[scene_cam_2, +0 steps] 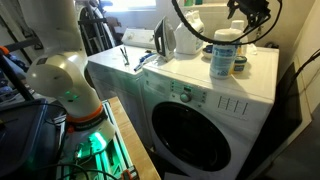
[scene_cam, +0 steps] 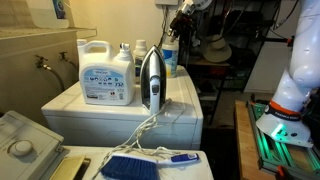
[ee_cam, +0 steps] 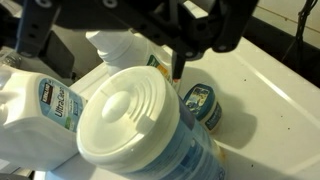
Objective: Open the lid on the white and blue container at the front of the washing machine
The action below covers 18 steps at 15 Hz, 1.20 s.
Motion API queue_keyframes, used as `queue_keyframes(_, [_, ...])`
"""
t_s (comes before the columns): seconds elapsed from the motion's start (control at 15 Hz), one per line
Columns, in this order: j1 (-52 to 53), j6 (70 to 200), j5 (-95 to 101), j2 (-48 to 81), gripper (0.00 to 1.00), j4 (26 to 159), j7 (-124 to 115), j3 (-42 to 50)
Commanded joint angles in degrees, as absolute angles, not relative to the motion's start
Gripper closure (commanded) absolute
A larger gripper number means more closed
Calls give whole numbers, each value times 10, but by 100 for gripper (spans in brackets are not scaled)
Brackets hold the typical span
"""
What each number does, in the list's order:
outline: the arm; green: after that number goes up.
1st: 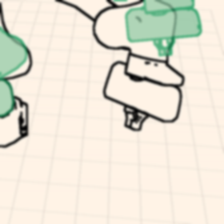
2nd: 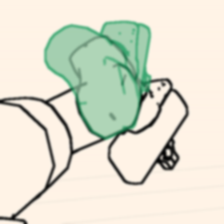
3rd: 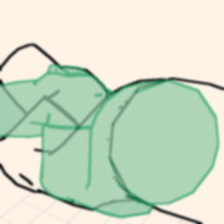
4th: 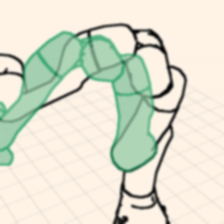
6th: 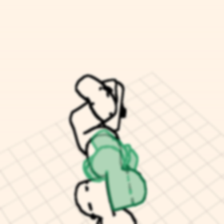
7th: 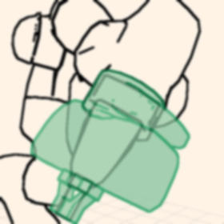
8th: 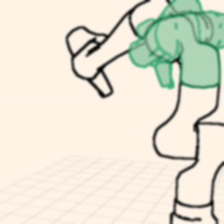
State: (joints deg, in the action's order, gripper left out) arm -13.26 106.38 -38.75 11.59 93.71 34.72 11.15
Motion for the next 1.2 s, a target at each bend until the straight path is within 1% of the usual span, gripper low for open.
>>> queue_keyframes(0.0, [-154, 1043, -404, 129, 0, 921, 368, 98])
queue_keyframes(1.13, [-165, 1015, -429, 131, 0, 923, 411, 85])
